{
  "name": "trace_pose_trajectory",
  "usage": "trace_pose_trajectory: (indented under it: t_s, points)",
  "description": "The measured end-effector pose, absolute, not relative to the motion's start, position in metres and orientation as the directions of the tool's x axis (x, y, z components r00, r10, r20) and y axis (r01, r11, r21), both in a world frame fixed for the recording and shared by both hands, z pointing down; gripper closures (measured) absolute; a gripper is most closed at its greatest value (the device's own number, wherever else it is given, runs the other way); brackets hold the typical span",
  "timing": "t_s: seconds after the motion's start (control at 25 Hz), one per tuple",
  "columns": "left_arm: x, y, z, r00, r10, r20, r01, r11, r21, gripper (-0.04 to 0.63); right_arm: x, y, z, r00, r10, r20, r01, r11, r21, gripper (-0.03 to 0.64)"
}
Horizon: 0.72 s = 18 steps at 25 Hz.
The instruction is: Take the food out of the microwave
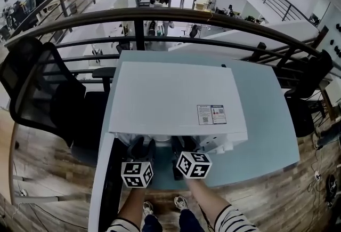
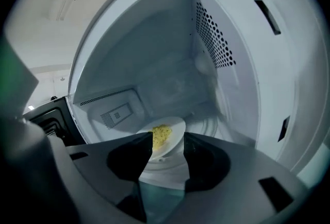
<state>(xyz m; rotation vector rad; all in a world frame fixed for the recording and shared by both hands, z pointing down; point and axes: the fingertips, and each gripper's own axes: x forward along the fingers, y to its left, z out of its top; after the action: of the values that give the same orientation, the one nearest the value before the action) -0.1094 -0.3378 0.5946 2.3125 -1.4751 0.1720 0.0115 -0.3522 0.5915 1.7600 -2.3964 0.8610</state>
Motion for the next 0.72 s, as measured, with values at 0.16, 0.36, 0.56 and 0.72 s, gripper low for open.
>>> trace_pose_trajectory:
  t_s: [0.16, 0.36, 0.56, 0.72]
  points:
    - [-0.108, -0.344, 0.597, 0.439, -0.843, 0.311, -0.892, -0.368, 0.263, 0.432, 0.011, -0.361, 0.595, -0.343, -0.866, 0.363, -0.898, 0.188, -0.398, 0.433]
    - [-0.108, -0.353, 0.596, 0.455, -0.835, 0.31, -0.882, -0.375, 0.285, 0.42, 0.01, -0.369, 0.601, -0.347, -0.854, 0.387, -0.891, 0.171, -0.421, 0.433]
    - [-0.105, -0.357, 0.598, 0.47, -0.821, 0.324, -0.876, -0.386, 0.29, 0.417, 0.01, -0.375, 0.601, -0.345, -0.85, 0.398, -0.891, 0.164, -0.423, 0.434]
    - [-0.098, -0.357, 0.605, 0.492, -0.787, 0.372, -0.867, -0.404, 0.292, 0.414, 0.004, -0.375, 0.604, -0.356, -0.827, 0.435, -0.904, 0.187, -0.385, 0.434]
